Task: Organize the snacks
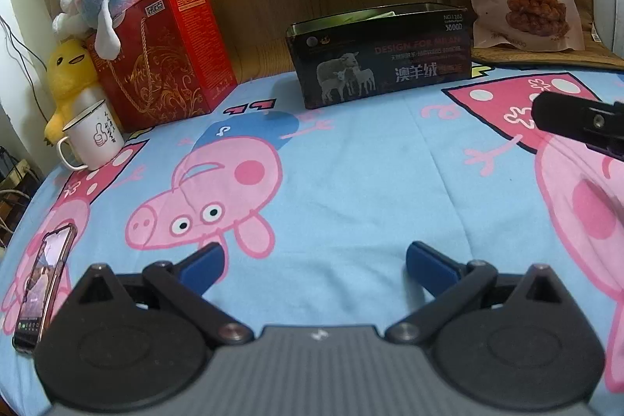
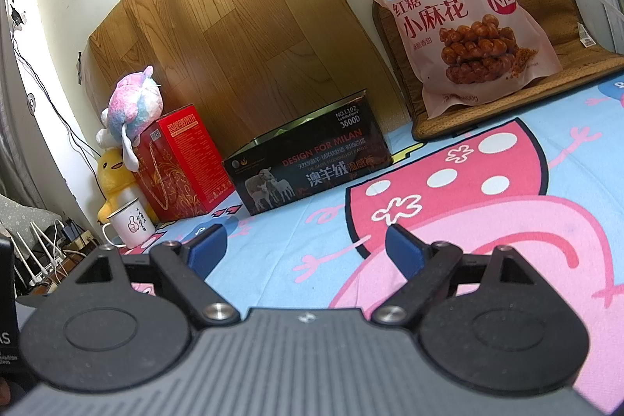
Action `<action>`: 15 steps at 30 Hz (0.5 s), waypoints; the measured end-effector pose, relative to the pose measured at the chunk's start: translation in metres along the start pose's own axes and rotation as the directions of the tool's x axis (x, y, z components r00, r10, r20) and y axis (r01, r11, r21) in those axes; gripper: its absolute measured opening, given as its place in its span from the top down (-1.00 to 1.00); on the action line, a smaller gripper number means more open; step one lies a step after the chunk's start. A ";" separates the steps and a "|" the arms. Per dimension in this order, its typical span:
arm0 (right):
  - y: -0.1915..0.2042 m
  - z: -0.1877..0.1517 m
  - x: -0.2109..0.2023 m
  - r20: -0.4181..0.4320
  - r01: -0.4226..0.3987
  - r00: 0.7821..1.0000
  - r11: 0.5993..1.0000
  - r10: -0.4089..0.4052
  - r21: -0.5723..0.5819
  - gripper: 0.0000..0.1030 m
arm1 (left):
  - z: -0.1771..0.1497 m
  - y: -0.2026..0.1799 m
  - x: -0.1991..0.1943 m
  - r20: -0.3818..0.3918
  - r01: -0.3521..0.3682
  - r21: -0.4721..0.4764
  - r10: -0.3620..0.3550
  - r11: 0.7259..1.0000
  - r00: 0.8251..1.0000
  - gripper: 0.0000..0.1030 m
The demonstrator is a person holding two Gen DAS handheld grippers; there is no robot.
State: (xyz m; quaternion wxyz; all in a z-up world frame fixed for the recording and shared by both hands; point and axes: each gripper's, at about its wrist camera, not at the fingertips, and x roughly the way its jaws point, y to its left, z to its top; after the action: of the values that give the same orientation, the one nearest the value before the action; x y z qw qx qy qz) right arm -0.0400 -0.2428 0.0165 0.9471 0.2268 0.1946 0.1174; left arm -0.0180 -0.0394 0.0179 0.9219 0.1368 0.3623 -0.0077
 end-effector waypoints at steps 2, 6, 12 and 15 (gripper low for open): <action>0.000 0.000 0.000 0.000 0.000 1.000 1.000 0.000 0.000 -0.75 | 0.000 0.000 0.000 -0.001 0.002 -0.004 -0.002 1.000 1.000 -1.00; 0.000 0.000 0.000 0.000 -0.001 1.000 1.000 0.001 0.000 -0.75 | 0.000 0.001 -0.001 -0.003 0.008 -0.007 -0.008 1.000 1.000 -1.00; -0.001 0.000 0.000 0.000 -0.001 1.000 1.000 0.001 0.000 -0.75 | 0.001 0.000 -0.003 -0.003 0.021 -0.010 -0.021 1.000 1.000 -1.00; -0.001 0.000 0.000 0.000 -0.002 1.000 1.000 0.002 0.000 -0.75 | 0.001 0.000 -0.004 -0.004 0.026 -0.012 -0.026 1.000 1.000 -1.00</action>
State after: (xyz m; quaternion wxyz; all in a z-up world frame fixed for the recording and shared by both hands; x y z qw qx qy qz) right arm -0.0394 -0.2436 0.0163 0.9469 0.2269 0.1946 0.1183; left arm -0.0203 -0.0398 0.0209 0.9218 0.1267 0.3660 -0.0174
